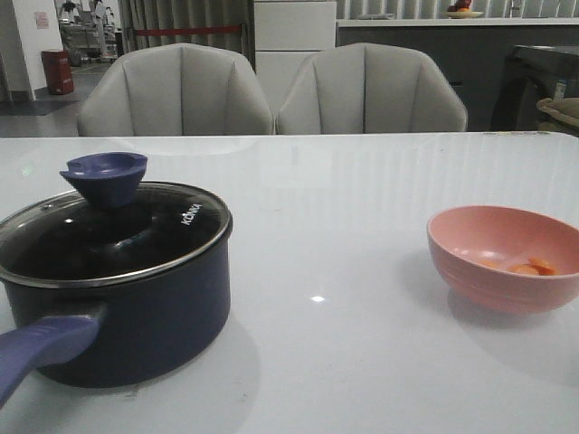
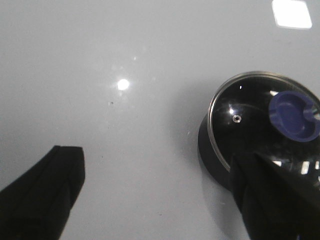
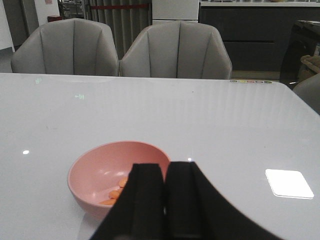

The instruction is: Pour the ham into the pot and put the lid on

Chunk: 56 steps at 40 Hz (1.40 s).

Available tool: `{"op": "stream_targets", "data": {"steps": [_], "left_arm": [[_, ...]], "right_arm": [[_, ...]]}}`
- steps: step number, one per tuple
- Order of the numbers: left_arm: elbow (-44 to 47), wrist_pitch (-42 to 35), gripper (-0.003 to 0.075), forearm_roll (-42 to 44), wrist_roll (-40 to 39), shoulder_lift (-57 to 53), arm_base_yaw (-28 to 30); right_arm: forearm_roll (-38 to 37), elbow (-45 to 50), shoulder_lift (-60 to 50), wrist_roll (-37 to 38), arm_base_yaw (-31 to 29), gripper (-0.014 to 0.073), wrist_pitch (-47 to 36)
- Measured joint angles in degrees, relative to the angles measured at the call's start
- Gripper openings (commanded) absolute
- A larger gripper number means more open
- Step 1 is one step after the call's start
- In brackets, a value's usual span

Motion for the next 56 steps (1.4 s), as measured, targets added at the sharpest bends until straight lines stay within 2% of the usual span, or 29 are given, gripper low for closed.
{"op": "stream_targets", "data": {"steps": [7, 20, 30, 41, 56], "left_arm": [[-5.45, 2.16, 0.0585, -2.5, 0.0, 9.39, -1.37], [-9.94, 1.54, 0.0584, -3.13, -3.74, 24.43, -15.0], [-19.46, 2.96, 0.0584, -1.86, -9.51, 36.21, -22.72], [-26.89, 8.1, 0.0584, 0.76, -14.88, 44.43, -24.12], [-27.62, 8.99, 0.0584, 0.37, -18.29, 49.54, -24.12]], "right_arm": [[0.0, 0.0, 0.0, 0.0, 0.0, 0.0143, 0.0], [0.0, 0.0, 0.0, 0.0, 0.0, 0.0143, 0.0], [0.0, 0.0, 0.0, 0.0, 0.0, 0.0143, 0.0], [0.0, 0.0, 0.0, 0.0, 0.0, 0.0143, 0.0], [0.0, 0.0, 0.0, 0.0, 0.0, 0.0143, 0.0]]}}
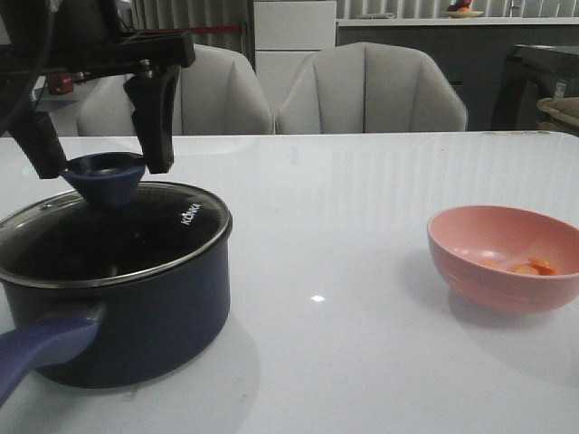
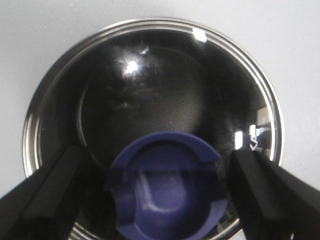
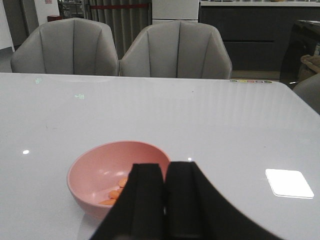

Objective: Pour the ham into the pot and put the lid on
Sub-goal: 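Lower the left gripper onto the navy lid knob and grasp it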

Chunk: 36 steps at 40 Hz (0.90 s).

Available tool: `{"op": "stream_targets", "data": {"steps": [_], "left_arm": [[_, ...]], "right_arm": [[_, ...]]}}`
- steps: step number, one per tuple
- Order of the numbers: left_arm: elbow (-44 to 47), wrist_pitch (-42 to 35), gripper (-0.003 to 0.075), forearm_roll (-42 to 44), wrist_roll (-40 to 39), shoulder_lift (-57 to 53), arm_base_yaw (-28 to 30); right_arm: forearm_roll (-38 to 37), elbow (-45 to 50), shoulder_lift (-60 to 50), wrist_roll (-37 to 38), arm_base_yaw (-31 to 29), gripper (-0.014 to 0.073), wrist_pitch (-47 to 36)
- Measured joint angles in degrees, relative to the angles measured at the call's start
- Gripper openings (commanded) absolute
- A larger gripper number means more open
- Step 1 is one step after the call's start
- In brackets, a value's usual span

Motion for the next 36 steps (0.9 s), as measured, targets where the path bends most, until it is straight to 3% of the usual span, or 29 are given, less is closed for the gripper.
{"op": "stream_targets", "data": {"steps": [13, 36], "left_arm": [[0.0, 0.0, 0.0578, -1.49, -0.05, 2.38, 0.0], [-0.65, 1.41, 0.0218, -1.77, -0.63, 3.01, 0.0]], "right_arm": [[0.0, 0.0, 0.0, 0.0, 0.0, 0.0143, 0.0], [0.0, 0.0, 0.0, 0.0, 0.0, 0.0143, 0.0]]}}
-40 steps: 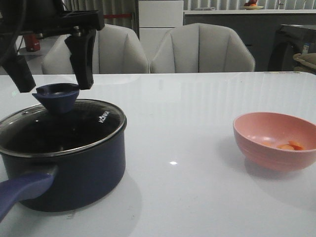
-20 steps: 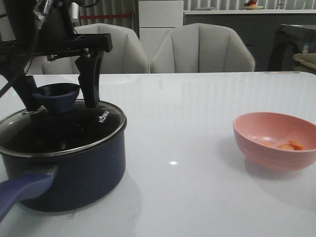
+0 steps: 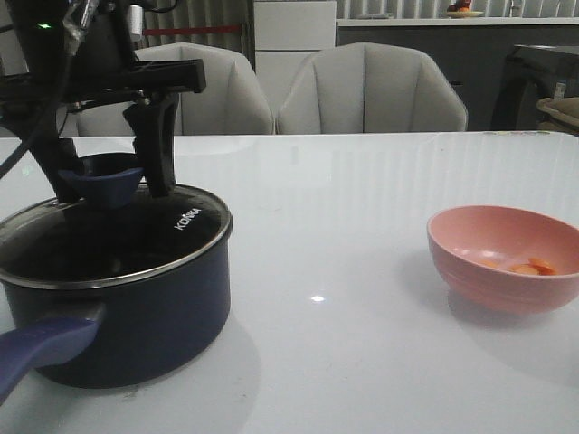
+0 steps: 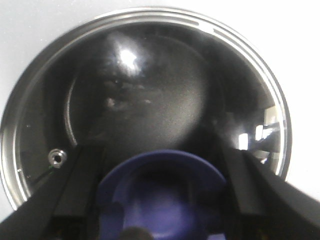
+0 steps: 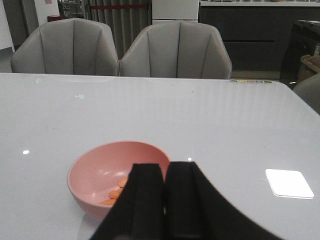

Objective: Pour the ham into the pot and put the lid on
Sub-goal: 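Lower the left gripper onto the navy lid knob and grasp it, then lift the glass lid off the saucepan with the left gripper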

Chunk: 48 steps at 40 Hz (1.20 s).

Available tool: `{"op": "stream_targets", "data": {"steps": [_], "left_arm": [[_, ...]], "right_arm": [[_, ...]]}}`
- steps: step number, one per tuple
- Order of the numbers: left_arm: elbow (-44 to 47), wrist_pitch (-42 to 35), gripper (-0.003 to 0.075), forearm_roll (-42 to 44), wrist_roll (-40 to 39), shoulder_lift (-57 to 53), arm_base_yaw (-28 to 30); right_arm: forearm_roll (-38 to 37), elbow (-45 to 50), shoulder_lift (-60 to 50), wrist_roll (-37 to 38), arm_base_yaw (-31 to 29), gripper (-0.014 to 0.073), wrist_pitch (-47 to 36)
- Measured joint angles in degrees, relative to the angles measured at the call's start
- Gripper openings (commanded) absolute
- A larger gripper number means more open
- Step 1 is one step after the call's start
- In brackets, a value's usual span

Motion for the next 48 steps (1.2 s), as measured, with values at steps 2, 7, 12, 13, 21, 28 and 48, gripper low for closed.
{"op": "stream_targets", "data": {"steps": [2, 7, 12, 13, 21, 28, 48], "left_arm": [[0.0, 0.0, 0.0195, 0.0, 0.0, 0.0, 0.0], [0.0, 0.0, 0.0161, 0.0, 0.0, 0.0, 0.0], [0.0, 0.0, 0.0154, 0.0, 0.0, 0.0, 0.0], [0.0, 0.0, 0.0154, 0.0, 0.0, 0.0, 0.0], [-1.78, 1.36, 0.0154, 0.35, 0.44, 0.4, 0.0], [-5.29, 2.62, 0.0154, 1.63, 0.81, 0.52, -0.09], [-6.47, 3.07, 0.0154, 5.91, 5.16, -4.22, 4.04]], "right_arm": [[0.0, 0.0, 0.0, 0.0, 0.0, 0.0143, 0.0], [0.0, 0.0, 0.0, 0.0, 0.0, 0.0143, 0.0], [0.0, 0.0, 0.0, 0.0, 0.0, 0.0143, 0.0], [0.0, 0.0, 0.0, 0.0, 0.0, 0.0143, 0.0], [0.0, 0.0, 0.0, 0.0, 0.0, 0.0143, 0.0], [0.0, 0.0, 0.0, 0.0, 0.0, 0.0143, 0.0], [0.0, 0.0, 0.0, 0.0, 0.0, 0.0143, -0.09]]}}
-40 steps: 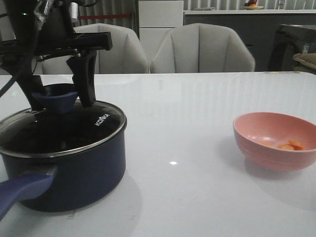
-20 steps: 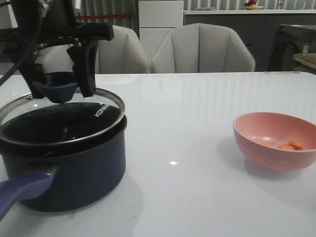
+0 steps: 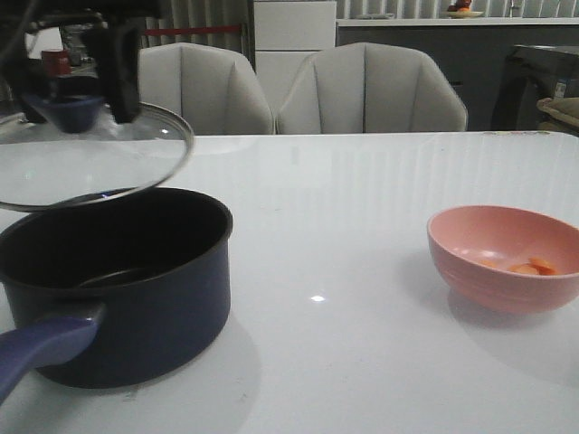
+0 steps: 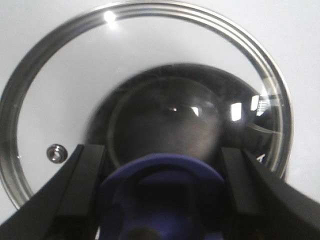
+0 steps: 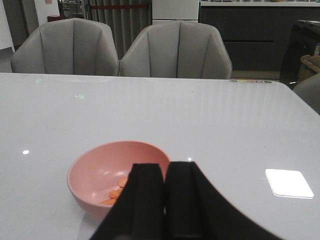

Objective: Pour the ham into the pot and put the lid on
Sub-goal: 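Lift the glass lid off the saucepan with the left gripper, then carry the lid aside and set it on the table, left gripper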

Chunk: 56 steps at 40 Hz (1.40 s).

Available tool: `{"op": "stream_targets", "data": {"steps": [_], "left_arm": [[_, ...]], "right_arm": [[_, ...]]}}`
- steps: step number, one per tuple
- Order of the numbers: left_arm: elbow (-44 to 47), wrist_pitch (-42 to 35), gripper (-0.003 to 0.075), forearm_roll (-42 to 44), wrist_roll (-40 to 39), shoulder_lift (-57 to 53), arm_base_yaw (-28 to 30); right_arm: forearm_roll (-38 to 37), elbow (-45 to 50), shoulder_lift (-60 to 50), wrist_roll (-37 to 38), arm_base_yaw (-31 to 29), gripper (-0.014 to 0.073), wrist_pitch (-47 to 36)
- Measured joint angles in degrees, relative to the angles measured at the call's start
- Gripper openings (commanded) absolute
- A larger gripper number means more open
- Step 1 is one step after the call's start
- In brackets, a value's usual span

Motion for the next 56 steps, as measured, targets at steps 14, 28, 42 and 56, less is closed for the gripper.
{"op": "stream_targets", "data": {"steps": [14, 28, 42, 56], "left_arm": [[14.96, -2.13, 0.0154, 1.09, 8.24, -11.02, 17.7], [25.67, -12.78, 0.0155, -7.14, 17.64, -9.85, 32.21], [25.91, -15.28, 0.0205, -10.98, 22.29, 1.95, 32.74], [25.32, -15.15, 0.0596, -11.74, 24.06, 5.87, 32.84]], "right_arm": [[0.0, 0.0, 0.0, 0.0, 0.0, 0.0143, 0.0], [0.0, 0.0, 0.0, 0.0, 0.0, 0.0143, 0.0], [0.0, 0.0, 0.0, 0.0, 0.0, 0.0143, 0.0], [0.0, 0.0, 0.0, 0.0, 0.0, 0.0143, 0.0]]}}
